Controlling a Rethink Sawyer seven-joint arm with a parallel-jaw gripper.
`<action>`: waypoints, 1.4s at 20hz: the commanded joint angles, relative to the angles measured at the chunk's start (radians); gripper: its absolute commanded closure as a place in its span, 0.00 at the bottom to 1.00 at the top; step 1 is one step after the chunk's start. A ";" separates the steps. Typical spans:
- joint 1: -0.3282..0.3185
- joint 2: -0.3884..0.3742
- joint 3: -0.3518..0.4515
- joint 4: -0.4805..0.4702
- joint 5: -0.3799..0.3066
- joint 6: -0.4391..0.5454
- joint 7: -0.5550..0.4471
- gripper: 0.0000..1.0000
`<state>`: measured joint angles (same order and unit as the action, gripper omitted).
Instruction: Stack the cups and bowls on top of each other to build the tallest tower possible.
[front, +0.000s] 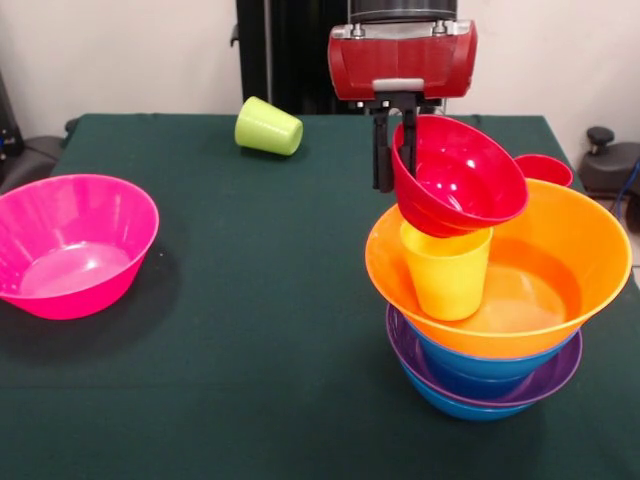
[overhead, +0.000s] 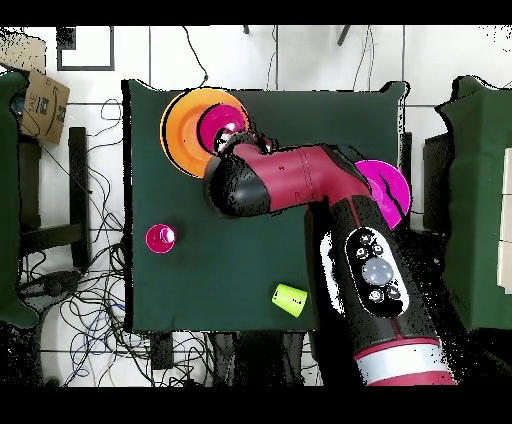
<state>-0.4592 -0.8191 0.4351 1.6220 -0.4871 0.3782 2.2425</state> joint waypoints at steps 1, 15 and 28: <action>0.031 0.045 -0.021 0.050 -0.097 -0.038 -0.046 1.00; 0.056 0.066 -0.051 0.038 -0.103 -0.066 -0.033 1.00; 0.036 0.061 -0.043 0.047 -0.102 -0.069 -0.053 1.00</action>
<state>-0.4237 -0.7844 0.4260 1.6218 -0.4871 0.3444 2.2425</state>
